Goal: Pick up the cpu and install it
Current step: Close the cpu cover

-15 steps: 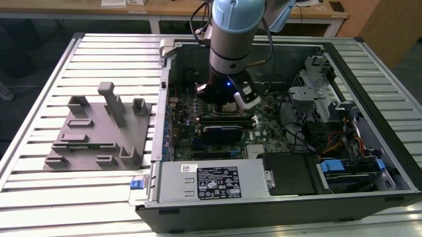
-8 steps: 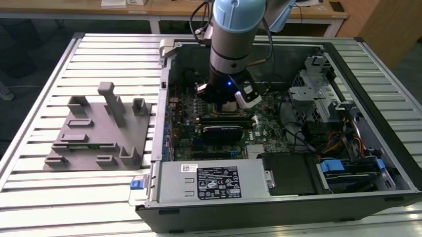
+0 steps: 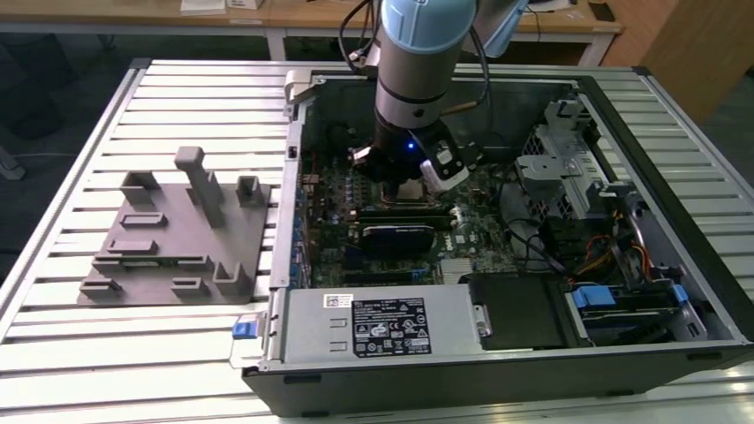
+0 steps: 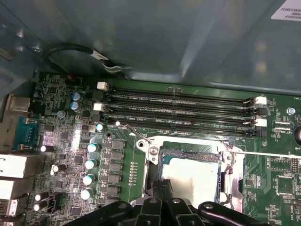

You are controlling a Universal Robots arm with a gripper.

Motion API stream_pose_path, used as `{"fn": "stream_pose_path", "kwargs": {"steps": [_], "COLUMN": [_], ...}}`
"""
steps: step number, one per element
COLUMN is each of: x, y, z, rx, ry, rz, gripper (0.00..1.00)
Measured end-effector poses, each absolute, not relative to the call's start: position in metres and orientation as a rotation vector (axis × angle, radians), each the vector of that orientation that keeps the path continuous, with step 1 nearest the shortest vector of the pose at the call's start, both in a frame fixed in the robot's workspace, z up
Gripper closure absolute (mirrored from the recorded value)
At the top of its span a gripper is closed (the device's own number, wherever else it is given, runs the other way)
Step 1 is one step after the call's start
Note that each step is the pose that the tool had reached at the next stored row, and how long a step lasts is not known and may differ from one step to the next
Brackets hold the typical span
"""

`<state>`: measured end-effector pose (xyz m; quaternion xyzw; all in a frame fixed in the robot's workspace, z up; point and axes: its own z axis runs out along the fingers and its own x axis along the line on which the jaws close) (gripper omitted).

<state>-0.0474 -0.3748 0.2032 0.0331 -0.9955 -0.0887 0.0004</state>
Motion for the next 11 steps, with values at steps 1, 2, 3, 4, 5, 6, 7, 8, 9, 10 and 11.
{"fn": "stream_pose_path", "kwargs": {"steps": [1,2,3,4,5,6,7,8,9,10,11], "x": [-0.0474,-0.0474,-0.0474,-0.0474,-0.0474,-0.0474,-0.0474,-0.0474,-0.0474,-0.0474,-0.0474], "y": [-0.3748,-0.3749,-0.3749,-0.3749,-0.3750,-0.3750,-0.3749,-0.3749,-0.3749,-0.3749,-0.3749], "z": [0.2032,0.2032,0.2033,0.2033,0.2033,0.2033,0.2033,0.2037,0.2047,0.2063,0.2081], "rx": [0.104,0.105,0.105,0.105,0.105,0.105,0.105,0.105,0.105,0.105,0.105], "ry": [-3.127,-3.127,-3.127,-3.127,-3.127,-3.127,-3.127,-3.127,-3.127,-3.127,-3.127], "rz": [-0.279,-0.278,-0.276,-0.275,-0.275,-0.275,-0.274,-0.272,-0.272,-0.272,-0.272], "gripper": [0.89,0.89,0.89,0.89,0.89,0.89,0.89,0.89,0.89,0.89,0.89]}}
